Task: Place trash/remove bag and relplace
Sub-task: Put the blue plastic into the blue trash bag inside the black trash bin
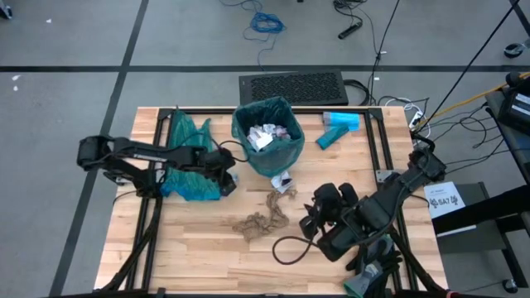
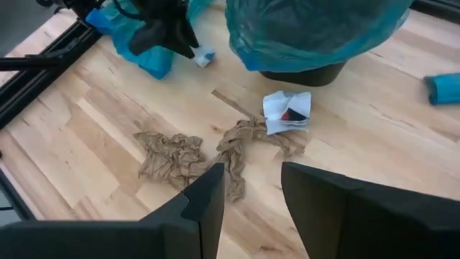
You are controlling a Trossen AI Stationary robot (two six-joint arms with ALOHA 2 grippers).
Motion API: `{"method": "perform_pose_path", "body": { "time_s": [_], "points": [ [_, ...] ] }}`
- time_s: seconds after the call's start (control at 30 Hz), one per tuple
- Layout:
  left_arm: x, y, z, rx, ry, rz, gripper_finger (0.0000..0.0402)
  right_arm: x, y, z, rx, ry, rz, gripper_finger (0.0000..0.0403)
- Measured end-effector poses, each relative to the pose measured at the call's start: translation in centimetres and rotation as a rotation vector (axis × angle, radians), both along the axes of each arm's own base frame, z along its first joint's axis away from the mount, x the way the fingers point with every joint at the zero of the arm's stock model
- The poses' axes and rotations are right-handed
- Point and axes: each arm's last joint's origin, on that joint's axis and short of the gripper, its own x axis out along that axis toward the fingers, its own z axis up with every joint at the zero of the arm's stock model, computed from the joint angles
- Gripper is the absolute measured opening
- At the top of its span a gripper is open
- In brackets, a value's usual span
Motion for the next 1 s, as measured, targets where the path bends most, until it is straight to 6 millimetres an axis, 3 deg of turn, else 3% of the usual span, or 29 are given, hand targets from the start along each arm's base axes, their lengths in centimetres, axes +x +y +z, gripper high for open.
{"method": "perform_pose_path", "body": {
  "time_s": [0.33, 0.57, 0.7, 1.0],
  "points": [
    [1.6, 0.9, -2.5, 0.119, 0.098, 0.015, 0.0128, -0.6, 0.6, 0.0, -0.002, 0.014, 0.016, 0.0130],
    [1.9, 0.4, -3.5, -0.012, 0.116, 0.002, 0.0012, -0.8, 0.4, -0.1, -0.032, 0.050, 0.031, 0.0130],
    [1.9, -0.8, -2.1, -0.062, 0.065, -0.001, 0.0004, -1.0, 0.2, -0.1, -0.057, 0.079, 0.048, 0.0130],
    [2.4, -3.5, 5.3, -0.026, -0.164, -0.015, 0.0002, -2.1, -0.2, -1.7, -0.112, 0.147, 0.044, 0.0130]
  ]
}}
